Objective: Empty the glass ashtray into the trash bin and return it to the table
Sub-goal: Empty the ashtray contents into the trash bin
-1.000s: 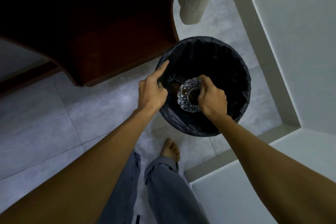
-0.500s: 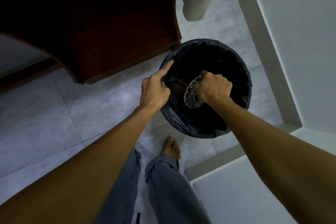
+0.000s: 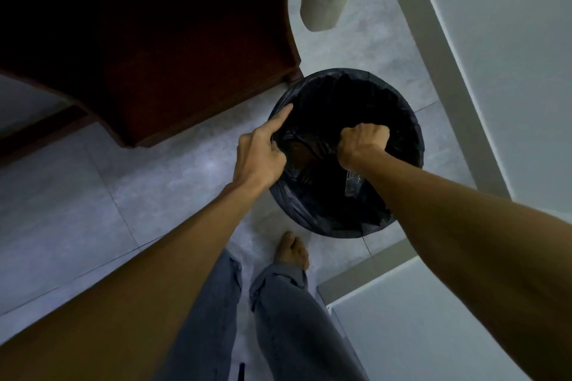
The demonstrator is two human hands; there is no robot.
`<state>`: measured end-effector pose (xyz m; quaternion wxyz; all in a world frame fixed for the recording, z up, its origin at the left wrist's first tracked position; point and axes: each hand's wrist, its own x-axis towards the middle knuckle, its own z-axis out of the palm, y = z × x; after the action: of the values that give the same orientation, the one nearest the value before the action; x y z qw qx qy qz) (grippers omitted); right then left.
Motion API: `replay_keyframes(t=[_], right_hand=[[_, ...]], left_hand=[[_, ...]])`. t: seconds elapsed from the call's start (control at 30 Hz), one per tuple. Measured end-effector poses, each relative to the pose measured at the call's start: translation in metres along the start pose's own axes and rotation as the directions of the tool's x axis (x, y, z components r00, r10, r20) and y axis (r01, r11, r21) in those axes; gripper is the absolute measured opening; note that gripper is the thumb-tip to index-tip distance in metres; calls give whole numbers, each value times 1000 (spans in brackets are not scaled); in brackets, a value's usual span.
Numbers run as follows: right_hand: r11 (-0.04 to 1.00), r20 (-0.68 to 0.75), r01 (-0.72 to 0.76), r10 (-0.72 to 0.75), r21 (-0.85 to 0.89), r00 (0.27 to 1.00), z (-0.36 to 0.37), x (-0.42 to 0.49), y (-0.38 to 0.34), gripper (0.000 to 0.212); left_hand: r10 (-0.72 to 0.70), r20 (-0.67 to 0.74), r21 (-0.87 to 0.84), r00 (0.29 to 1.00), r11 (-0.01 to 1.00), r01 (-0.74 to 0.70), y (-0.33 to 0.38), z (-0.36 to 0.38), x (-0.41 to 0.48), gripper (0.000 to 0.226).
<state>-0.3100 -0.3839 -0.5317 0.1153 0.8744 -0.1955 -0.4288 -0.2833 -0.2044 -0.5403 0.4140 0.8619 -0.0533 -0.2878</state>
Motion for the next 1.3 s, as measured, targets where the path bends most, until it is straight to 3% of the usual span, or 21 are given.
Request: replay_keyframes(t=[0.13,0.23,0.33,0.5,0.57,0.77,0.97,1.13,1.3], right_hand=[[999,111,-7,11,-38,994,-8,4,4,34],[982,287,-68,14,179,958,-17,8,14,33],[990,346,-40,-10,138,938,-18,5,9,38],[973,486,-84,-32,216,873,-6,4,4,16],[955,419,-86,-43,284,907,0,7,5,9],[823,71,18,-71,567,995,27,10,4,42],[667,-215,203,-65,717,974,38,9,-5,49],[495,-315,264,20,828,949,48,10,-18,34],[396,-372,313,81,863,925,54,7,-21,29]], left_hand=[[24,16,26,1000,999,-24,-1,4,0,85],[37,27,37,999,999,-38,-1,7,1,87],[13,20,40,1000,999,-14,-3,7,0,87],[-5,13,40,1000,999,4,-6,7,-1,87],[-25,8,16,1000,1000,25,-8,7,0,86],[-133,-8,-41,991,990,133,-12,5,16,84],[-162,-81,-105,983,983,153,-24,6,33,84],[-189,-82,-116,979,977,179,-30,6,39,83],[-192,-52,-40,980,981,190,-36,2,43,82]])
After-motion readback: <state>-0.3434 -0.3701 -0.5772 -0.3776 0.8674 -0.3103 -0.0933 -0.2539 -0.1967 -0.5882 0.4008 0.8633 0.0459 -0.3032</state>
